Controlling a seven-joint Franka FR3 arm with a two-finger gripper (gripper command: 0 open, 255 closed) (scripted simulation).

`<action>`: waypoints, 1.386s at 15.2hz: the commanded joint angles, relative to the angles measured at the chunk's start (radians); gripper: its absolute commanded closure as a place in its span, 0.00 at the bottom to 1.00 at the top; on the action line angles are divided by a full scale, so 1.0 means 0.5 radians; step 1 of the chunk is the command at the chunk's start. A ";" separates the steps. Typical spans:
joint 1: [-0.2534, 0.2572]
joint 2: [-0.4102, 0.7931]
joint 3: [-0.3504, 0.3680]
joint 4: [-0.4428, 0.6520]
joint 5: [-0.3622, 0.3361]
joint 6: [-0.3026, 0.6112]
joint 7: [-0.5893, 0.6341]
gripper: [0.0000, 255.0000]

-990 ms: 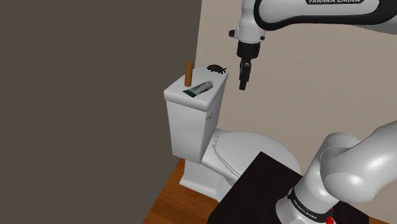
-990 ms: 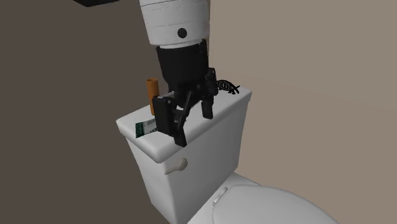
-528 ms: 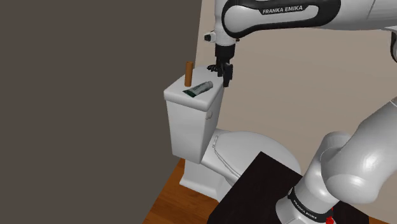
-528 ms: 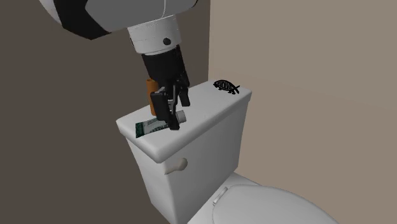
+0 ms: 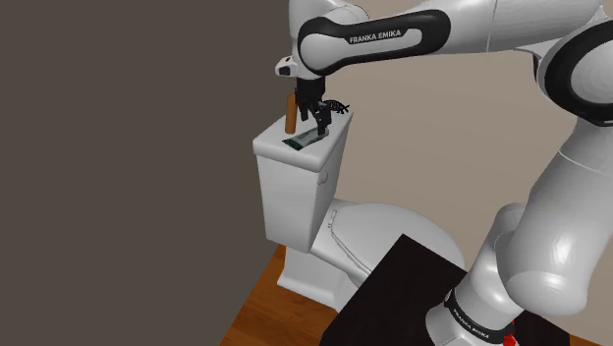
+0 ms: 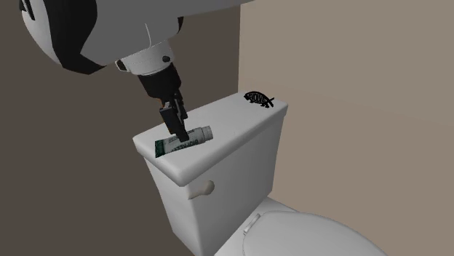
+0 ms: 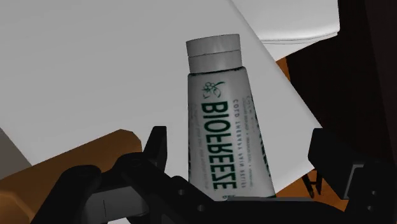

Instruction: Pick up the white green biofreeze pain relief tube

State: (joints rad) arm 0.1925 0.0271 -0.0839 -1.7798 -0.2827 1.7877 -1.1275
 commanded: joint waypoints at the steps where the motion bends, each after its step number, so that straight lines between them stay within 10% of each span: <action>1: 0.006 0.038 0.007 0.014 -0.011 0.029 -0.044 0.00; 9: 0.002 0.056 0.003 -0.138 -0.023 0.194 -0.001 0.00; 10: 0.002 0.055 0.004 -0.141 -0.023 0.196 0.000 1.00; 21: 0.003 0.049 0.004 -0.094 -0.019 0.144 -0.015 1.00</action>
State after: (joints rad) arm 0.1943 0.0541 -0.0814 -1.8336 -0.2928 1.8683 -1.1316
